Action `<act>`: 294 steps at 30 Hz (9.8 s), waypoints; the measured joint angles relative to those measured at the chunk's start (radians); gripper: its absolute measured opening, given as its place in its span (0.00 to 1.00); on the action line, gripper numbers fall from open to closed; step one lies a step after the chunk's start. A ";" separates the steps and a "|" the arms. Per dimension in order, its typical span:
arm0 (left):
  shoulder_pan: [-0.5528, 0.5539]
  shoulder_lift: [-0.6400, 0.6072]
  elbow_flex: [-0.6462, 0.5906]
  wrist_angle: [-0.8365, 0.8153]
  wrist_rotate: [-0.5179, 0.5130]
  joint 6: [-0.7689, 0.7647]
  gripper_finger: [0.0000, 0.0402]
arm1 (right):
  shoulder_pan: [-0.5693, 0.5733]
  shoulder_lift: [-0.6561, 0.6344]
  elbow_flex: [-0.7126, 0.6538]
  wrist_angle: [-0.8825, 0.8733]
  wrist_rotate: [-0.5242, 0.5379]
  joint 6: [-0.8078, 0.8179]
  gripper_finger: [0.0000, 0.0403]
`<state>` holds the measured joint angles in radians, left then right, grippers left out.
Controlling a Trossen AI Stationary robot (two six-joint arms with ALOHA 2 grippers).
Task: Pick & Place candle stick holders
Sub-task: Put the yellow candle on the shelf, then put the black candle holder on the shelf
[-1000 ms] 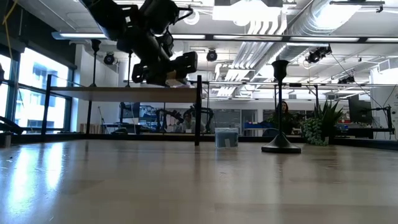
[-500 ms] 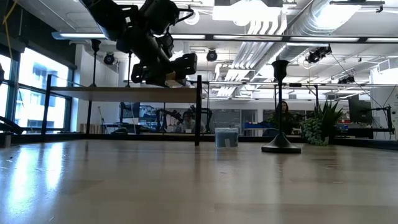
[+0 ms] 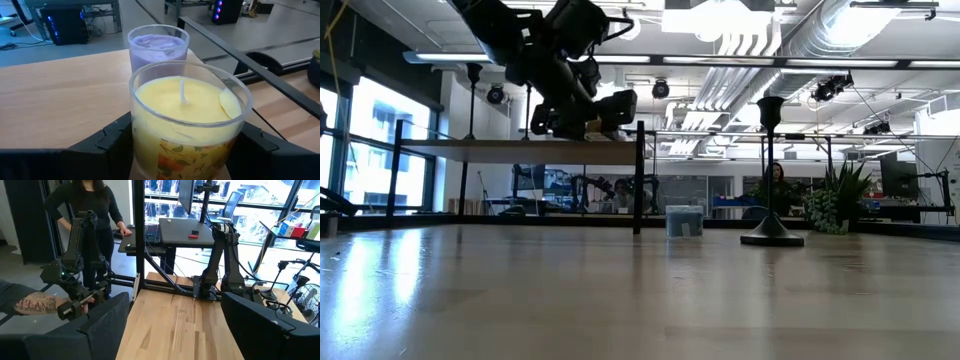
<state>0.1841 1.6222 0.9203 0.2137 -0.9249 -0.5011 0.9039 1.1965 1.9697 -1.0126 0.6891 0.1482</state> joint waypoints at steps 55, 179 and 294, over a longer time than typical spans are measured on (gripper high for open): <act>-0.006 0.019 0.001 0.012 0.074 0.086 0.94 | 0.000 0.001 -0.003 0.007 -0.012 0.004 0.77; -0.499 -0.760 0.000 -0.321 0.676 0.099 0.94 | -0.595 0.276 -1.645 1.609 0.063 0.412 0.30; -0.498 -0.399 0.320 -0.262 0.553 0.509 0.56 | -0.674 0.466 -0.385 0.836 -0.480 -0.191 0.01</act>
<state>-0.3138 1.2228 1.2400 -0.0480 -0.3718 0.0077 0.2298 1.6628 1.5848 -0.1764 0.2096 -0.0428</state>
